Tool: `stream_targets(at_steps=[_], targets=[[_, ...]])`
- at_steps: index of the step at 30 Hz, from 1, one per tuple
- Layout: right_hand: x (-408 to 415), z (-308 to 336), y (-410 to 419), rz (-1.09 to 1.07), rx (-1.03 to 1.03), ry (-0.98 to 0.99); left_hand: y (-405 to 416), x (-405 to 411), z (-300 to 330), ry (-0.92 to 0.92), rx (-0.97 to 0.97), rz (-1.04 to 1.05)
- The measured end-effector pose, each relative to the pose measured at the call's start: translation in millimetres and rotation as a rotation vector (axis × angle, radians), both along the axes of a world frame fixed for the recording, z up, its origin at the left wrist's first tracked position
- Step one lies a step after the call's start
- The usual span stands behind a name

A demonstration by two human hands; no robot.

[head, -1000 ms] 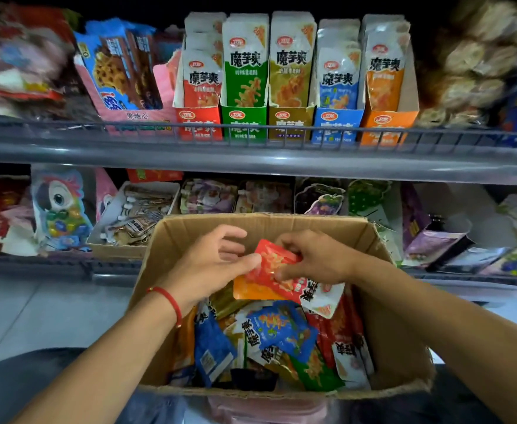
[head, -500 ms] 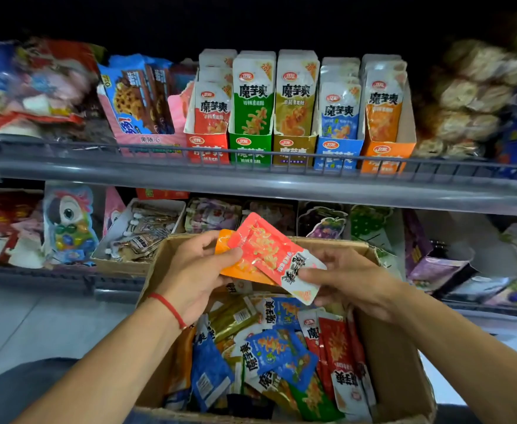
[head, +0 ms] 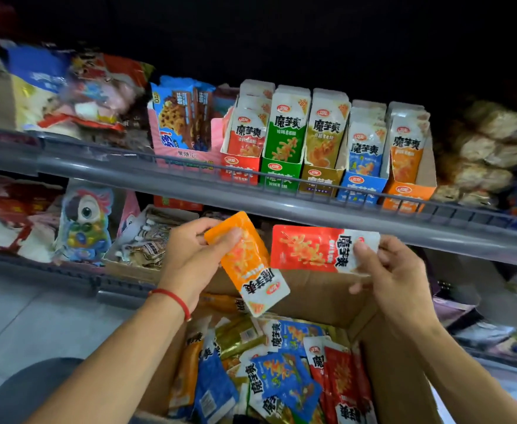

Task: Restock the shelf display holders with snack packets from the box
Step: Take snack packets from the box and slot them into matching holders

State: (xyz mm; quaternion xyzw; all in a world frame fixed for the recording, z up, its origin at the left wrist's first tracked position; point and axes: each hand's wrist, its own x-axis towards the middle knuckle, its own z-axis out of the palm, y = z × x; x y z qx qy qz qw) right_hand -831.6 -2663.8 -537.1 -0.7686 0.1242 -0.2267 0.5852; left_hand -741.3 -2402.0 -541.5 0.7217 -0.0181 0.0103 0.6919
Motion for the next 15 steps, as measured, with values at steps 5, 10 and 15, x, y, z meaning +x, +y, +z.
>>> stream_targets(at_steps=[5,10,15], targets=[[18,38,10,0.056,-0.046,-0.004,19,12,1,-0.045,0.120,0.111],[71,100,27,0.034,-0.380,-0.191,28,16,3,-0.084,0.179,0.152],[149,164,56,-0.035,-0.541,-0.314,31,16,11,-0.090,0.175,0.169]])
